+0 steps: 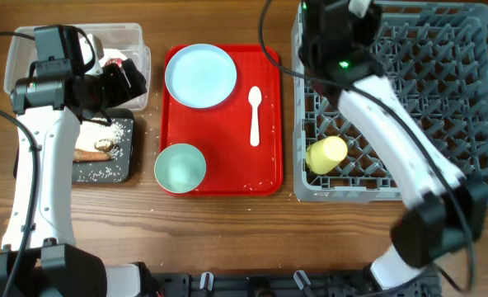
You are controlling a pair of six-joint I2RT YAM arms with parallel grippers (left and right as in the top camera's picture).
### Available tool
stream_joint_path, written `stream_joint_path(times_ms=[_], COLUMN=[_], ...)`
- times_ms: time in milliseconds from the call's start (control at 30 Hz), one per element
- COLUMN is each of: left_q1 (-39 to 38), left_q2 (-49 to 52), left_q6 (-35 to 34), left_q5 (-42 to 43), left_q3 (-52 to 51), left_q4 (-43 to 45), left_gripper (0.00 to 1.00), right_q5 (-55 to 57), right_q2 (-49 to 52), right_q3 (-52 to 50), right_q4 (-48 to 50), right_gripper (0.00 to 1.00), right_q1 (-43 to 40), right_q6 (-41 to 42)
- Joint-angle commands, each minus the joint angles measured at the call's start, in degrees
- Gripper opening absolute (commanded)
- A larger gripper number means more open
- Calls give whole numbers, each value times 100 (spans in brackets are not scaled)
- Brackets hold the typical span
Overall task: Sort waste into correct bins and load items into the dishwasher rack
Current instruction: 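Grasp a light-blue bowl with the right gripper and lift it, then place the light-blue bowl upright in the rack's back-left corner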
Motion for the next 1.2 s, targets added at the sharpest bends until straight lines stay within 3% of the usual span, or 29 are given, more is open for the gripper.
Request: stream_joint_path(times_ms=[0,67,133,300,600,800,1067,1167], left_q1=[24,24,24,24,24,24,24,24], left_q2=[9,9,9,9,9,9,9,9], left_q6=[35,33,33,35,33,33,33,33], left_q5=[-31,-31,-31,-31,-31,-31,-31,-31], left_q3=[22,22,22,22,22,22,22,22], left_q4=[26,26,26,26,26,26,26,26], left_gripper=[100,100,100,100,100,100,100,100], right_q5=[739,739,734,518,-170,-208,-647,-2258], right_q2=[831,1338,1711,2177,2221,2218,1849,922], right_q3=[24,24,24,24,24,24,26,26], right_q4=[1147,1880,2039,1937,704,120,66,-780], right_gripper=[4,4,4,4,5,64,84,93], right_q1=[-295,-393,-415,-402,-131,192,433,435], right_q6=[-2743,-3628,-3954,-3770,-3206,-3185,-2868,-1899])
